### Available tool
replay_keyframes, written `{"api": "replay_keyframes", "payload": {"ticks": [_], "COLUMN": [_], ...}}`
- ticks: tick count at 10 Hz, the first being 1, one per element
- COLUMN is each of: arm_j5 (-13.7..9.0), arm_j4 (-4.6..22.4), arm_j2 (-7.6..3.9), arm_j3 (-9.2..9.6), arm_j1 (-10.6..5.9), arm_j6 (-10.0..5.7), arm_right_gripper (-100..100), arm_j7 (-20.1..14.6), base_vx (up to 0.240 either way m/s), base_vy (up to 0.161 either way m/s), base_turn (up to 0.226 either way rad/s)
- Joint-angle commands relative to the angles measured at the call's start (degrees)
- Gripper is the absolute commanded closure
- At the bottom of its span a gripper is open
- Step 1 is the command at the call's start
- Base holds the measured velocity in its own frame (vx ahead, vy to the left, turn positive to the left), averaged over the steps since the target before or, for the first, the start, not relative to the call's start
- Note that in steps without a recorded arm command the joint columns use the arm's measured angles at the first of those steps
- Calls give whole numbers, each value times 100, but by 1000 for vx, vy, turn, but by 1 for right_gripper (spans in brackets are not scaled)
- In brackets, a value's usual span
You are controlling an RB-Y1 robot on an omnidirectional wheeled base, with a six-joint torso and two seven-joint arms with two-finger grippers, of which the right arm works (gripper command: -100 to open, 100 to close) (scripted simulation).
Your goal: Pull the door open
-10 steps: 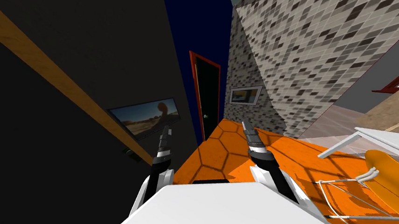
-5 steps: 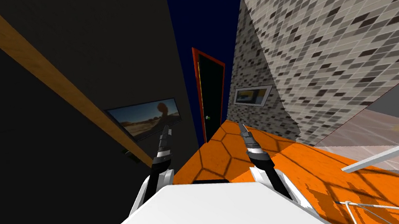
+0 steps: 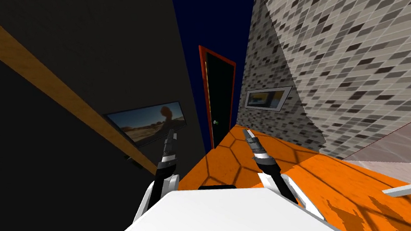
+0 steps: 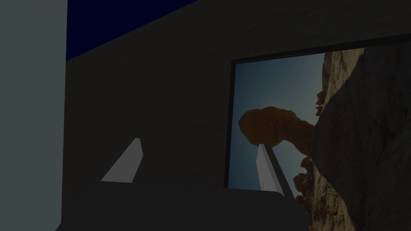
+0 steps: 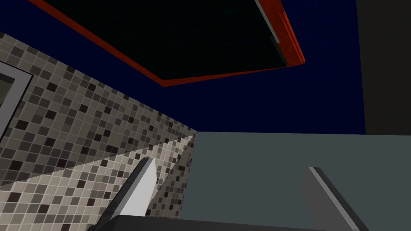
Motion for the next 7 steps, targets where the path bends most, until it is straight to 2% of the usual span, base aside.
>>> {"api": "replay_keyframes", "payload": {"ticks": [1, 7], "arm_j5": [129, 593], "arm_j4": [198, 923], "arm_j2": [-2, -28], "arm_j3": [-35, -203], "arm_j1": [-67, -274], "arm_j6": [-52, -251], "arm_right_gripper": [-100, -100], "arm_j7": [137, 592], "base_vx": [104, 92], "base_vy": [-32, -47], "base_turn": [98, 100]}}
